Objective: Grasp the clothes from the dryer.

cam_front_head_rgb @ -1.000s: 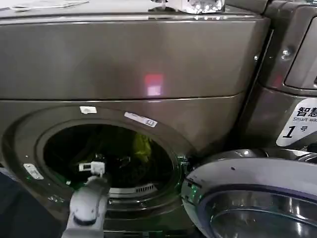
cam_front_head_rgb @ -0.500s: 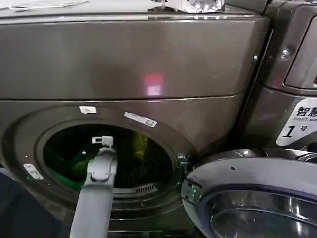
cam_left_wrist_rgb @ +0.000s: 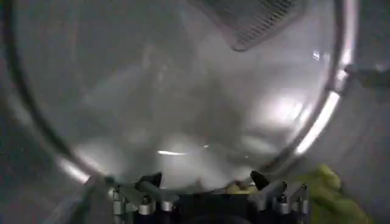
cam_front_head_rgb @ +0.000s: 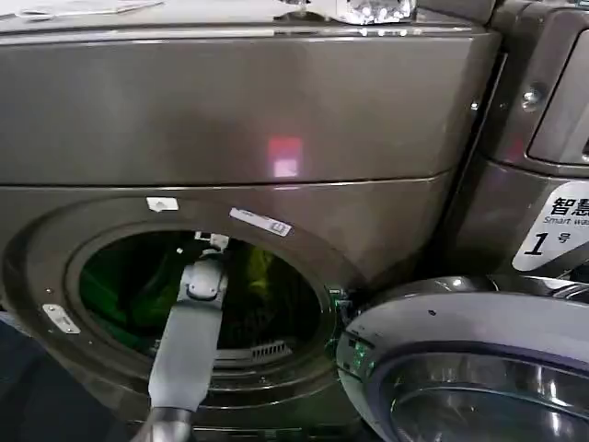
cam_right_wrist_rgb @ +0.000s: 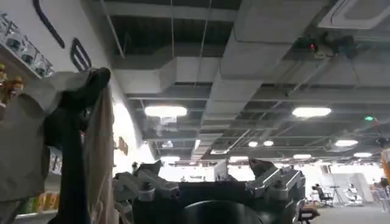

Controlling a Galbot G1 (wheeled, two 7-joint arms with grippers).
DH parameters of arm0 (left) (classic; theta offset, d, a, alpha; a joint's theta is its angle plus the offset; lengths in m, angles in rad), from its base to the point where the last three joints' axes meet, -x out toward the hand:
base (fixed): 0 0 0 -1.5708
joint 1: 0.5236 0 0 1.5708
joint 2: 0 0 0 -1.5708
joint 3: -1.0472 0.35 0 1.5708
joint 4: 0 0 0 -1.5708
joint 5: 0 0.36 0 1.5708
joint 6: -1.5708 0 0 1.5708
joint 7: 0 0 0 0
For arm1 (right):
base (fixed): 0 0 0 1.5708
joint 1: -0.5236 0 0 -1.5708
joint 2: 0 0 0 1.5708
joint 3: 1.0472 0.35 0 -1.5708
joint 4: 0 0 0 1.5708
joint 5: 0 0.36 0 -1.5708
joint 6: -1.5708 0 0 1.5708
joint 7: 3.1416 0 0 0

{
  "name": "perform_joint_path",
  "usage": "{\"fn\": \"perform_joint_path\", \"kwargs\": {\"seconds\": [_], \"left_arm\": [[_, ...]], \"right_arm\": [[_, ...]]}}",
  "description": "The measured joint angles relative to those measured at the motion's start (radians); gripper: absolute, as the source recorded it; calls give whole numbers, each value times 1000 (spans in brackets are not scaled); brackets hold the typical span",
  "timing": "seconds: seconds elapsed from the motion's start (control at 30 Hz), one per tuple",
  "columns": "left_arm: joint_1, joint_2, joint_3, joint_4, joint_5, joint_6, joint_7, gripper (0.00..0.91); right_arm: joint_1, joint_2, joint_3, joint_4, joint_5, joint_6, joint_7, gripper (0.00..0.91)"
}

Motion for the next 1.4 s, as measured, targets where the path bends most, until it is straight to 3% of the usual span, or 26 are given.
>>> {"fn": "perform_joint_path", "kwargs": {"seconds": [0.23, 0.53, 1.4], "left_arm": [[-97, 3, -17, 73, 201, -87, 248, 907], [-175, 8, -28, 150, 261, -135, 450, 907], [-284, 21, -33, 430, 149, -158, 536, 907]], "right_arm": [[11, 1, -16, 2, -6, 3, -2, 907], [17, 2, -38, -9, -18, 17, -6, 907], [29, 2, -79, 8, -28, 27, -10, 907]]}}
